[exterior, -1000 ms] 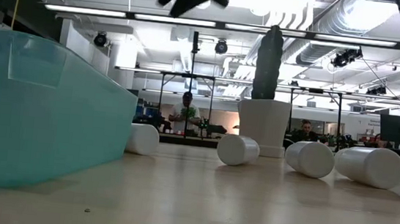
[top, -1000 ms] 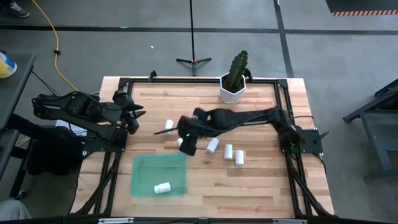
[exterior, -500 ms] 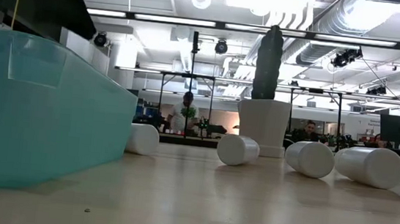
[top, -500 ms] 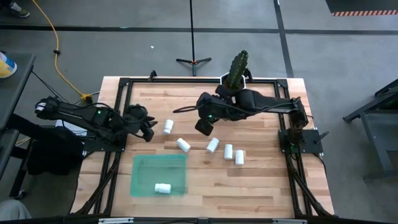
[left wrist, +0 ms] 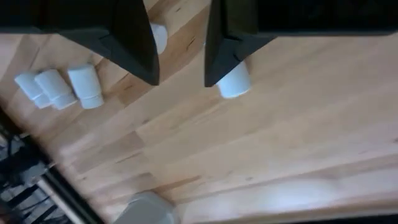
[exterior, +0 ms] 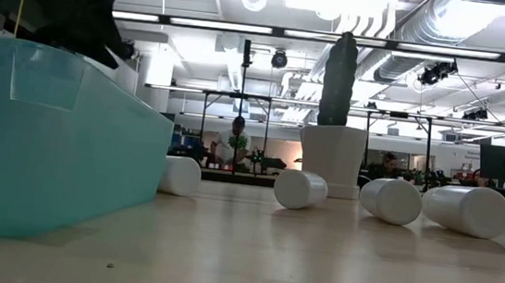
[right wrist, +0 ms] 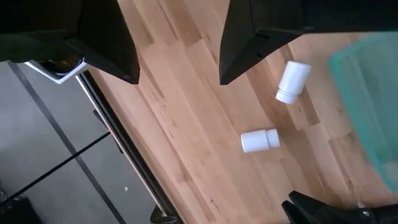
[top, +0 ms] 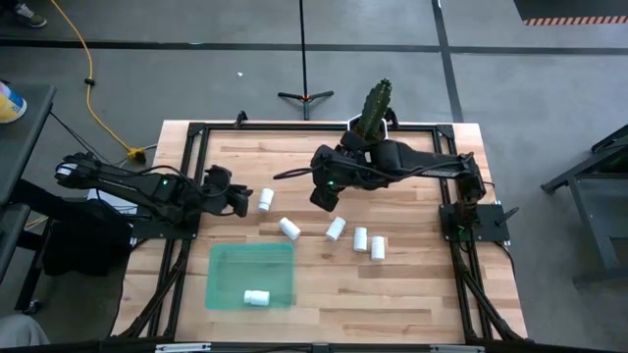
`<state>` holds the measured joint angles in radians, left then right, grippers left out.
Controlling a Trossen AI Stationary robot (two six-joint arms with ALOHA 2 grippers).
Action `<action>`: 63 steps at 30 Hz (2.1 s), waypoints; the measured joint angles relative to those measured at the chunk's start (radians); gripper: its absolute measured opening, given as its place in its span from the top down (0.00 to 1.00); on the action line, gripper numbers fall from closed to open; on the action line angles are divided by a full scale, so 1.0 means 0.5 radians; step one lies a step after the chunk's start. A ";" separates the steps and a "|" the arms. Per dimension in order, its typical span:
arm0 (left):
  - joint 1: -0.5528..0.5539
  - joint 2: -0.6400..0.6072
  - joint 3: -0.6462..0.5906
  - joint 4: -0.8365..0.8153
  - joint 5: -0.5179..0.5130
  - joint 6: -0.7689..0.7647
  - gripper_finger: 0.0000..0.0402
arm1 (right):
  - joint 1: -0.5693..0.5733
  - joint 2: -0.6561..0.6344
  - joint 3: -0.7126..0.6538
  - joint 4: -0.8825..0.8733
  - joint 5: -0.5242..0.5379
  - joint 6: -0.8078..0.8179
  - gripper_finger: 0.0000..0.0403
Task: Pick and place pill bottles into a basket
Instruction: Put the white pill bottle into the green bin
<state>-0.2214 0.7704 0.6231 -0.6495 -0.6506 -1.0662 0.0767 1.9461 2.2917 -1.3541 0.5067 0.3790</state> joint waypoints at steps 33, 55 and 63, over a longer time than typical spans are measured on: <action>0.994 0.975 0.000 0.450 1.187 0.297 0.13 | -0.063 0.000 0.000 -0.187 0.002 -0.186 0.40; 0.994 1.271 0.001 0.581 1.137 0.318 0.17 | -0.063 0.001 0.000 -0.187 -0.002 -0.200 0.40; 0.995 1.271 0.000 0.587 1.089 0.291 0.29 | -0.063 0.001 0.000 -0.186 -0.019 -0.199 0.40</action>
<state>0.2760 1.4059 0.6233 -0.3561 -0.1061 -0.9207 0.0452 1.9465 2.2917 -1.4471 0.4973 0.2794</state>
